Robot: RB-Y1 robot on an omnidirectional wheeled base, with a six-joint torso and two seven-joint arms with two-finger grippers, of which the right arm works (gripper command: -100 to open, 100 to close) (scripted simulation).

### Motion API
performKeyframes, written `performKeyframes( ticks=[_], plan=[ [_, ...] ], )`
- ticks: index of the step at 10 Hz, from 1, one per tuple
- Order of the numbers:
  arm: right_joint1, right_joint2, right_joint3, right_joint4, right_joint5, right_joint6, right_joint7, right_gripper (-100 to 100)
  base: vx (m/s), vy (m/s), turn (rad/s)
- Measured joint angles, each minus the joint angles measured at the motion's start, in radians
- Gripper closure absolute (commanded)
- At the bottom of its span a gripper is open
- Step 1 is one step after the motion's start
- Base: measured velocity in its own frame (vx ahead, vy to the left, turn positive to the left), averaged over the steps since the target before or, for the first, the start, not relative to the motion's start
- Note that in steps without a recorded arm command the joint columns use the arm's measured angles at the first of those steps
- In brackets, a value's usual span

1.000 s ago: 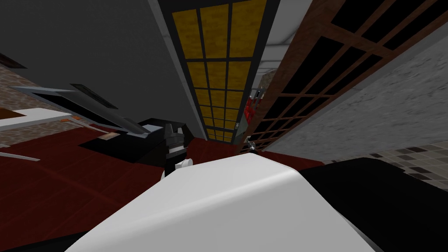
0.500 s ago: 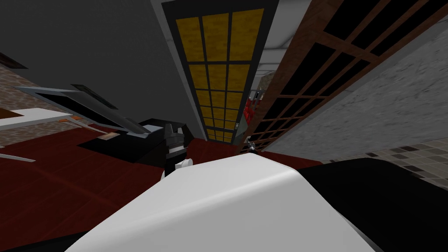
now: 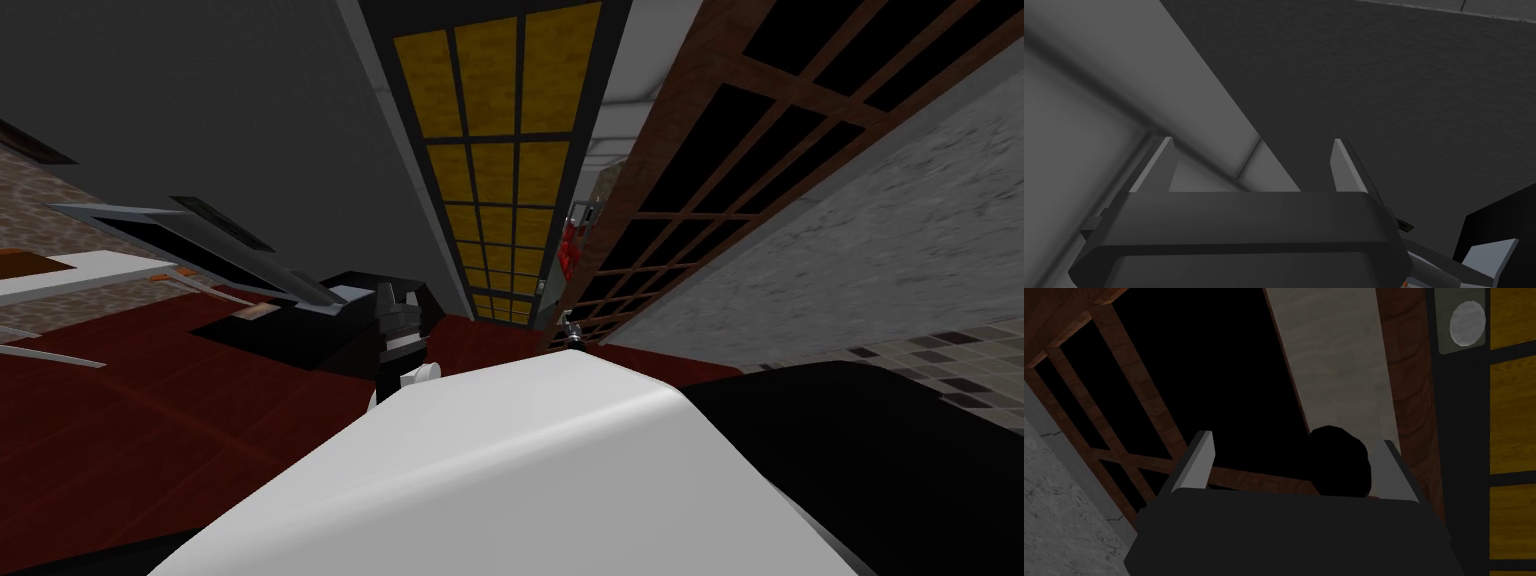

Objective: Pull the door open

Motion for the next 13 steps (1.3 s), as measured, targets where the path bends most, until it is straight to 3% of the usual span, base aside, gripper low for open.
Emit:
performKeyframes(
  ticks=[2,5,8,10,11,12,13],
  plan=[
    [0.004,0.002,0.006,-0.021,-0.011,0.019,-0.003,100,-0.01,0.006,0.003],
    [-0.014,-0.01,0.004,0.021,-0.014,-0.001,-0.007,100,-0.003,0.004,0.007],
    [-0.028,-0.011,0.0,0.039,-0.04,0.004,-0.004,100,-0.019,-0.006,0.019],
    [-0.013,0.0,0.0,-0.01,-0.077,0.053,0.0,100,-0.036,-0.009,0.037],
    [-0.024,-0.005,0.0,0.008,-0.09,0.056,-0.001,100,-0.017,-0.014,0.008],
    [-0.01,0.003,0.001,-0.002,-0.091,0.047,0.001,100,-0.01,-0.006,-0.032],
    [-0.019,0.003,0.0,0.013,-0.093,0.043,0.003,100,-0.028,0.003,0.048]
  ],
)
